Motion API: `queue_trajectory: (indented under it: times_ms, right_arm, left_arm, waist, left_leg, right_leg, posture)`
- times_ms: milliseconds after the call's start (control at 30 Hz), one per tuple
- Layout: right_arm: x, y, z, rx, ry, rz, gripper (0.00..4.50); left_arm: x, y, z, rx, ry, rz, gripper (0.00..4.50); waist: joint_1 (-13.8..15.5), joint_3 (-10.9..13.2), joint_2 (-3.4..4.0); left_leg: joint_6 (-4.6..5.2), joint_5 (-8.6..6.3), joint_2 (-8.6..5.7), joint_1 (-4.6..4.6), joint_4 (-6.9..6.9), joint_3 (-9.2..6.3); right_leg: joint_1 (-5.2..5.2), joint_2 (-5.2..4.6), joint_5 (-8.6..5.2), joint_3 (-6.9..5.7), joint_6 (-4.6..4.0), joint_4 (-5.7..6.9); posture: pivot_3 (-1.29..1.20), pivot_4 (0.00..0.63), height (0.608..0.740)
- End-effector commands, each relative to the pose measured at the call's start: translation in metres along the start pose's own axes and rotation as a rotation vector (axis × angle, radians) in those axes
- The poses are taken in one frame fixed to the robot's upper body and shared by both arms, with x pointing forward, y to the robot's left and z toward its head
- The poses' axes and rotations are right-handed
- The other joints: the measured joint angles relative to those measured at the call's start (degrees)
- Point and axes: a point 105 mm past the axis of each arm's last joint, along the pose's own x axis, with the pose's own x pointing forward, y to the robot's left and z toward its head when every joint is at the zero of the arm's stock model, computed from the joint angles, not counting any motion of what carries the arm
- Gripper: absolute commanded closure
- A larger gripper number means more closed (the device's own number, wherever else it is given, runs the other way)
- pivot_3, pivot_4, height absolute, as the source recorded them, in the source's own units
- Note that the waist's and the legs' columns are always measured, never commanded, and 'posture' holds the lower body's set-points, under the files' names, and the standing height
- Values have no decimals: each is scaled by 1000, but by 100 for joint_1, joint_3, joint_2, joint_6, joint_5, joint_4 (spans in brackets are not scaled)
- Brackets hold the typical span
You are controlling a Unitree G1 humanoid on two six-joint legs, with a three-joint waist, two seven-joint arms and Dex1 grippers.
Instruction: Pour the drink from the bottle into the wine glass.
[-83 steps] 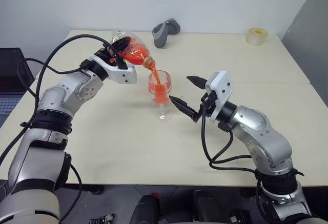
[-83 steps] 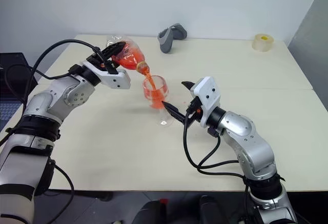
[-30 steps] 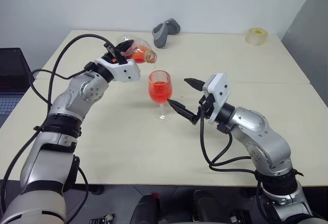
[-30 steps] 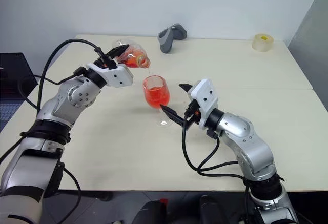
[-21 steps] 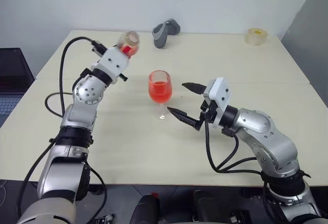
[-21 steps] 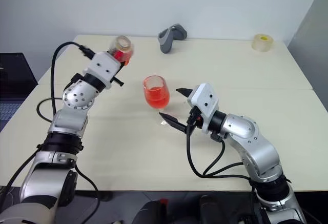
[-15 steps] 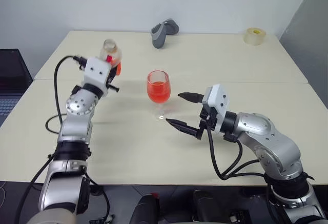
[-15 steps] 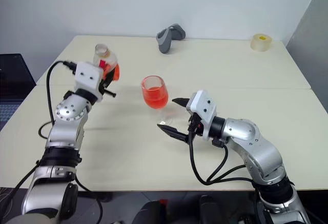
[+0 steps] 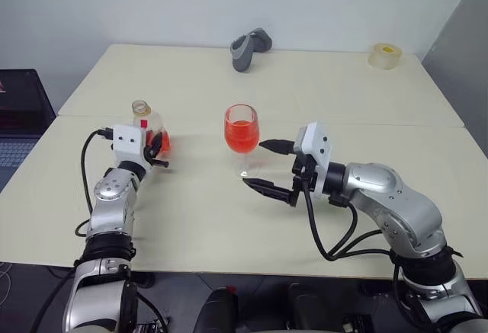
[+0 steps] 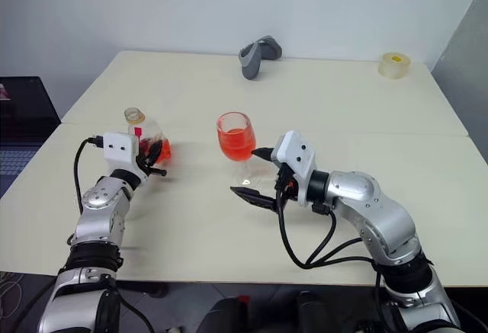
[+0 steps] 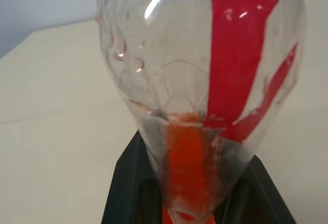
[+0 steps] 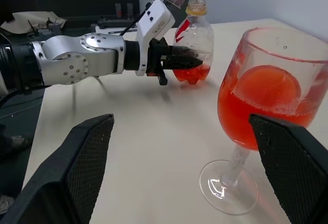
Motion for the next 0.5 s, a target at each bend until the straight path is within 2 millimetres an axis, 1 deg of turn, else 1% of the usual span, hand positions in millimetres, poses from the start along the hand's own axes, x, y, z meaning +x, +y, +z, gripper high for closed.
queue_trajectory:
  times_ms: [33,233,300,500]
  right_arm:
    - [-1,8,9,-28,-28,37,0]
    - [0,4,9,-29,-28,35,0]
    - [0,4,9,-29,-28,35,0]
    - [-2,6,10,-34,-27,35,0]
  left_arm:
    - [4,7,7,-26,-13,7,3754]
    - [8,5,3,-22,0,-12,3754]
    - [8,4,2,-24,-2,-17,3021]
    - [5,1,0,-47,-17,-39,1028]
  waist:
    - [-1,0,0]
    - [4,-1,-1]
    - [7,-2,-1]
    - [-3,-2,-1]
  left_leg:
    - [0,0,0,0,0,0]
    - [0,0,-2,2,0,-1]
    - [0,0,-2,2,1,-2]
    - [0,0,-1,2,0,-1]
  right_leg:
    - [0,0,0,0,0,0]
    - [2,0,0,-2,0,1]
    - [2,0,0,-3,0,2]
    - [2,0,0,-1,0,1]
  posture:
    - [0,150,740]
    - [0,150,740]
    - [0,150,740]
    - [0,150,740]
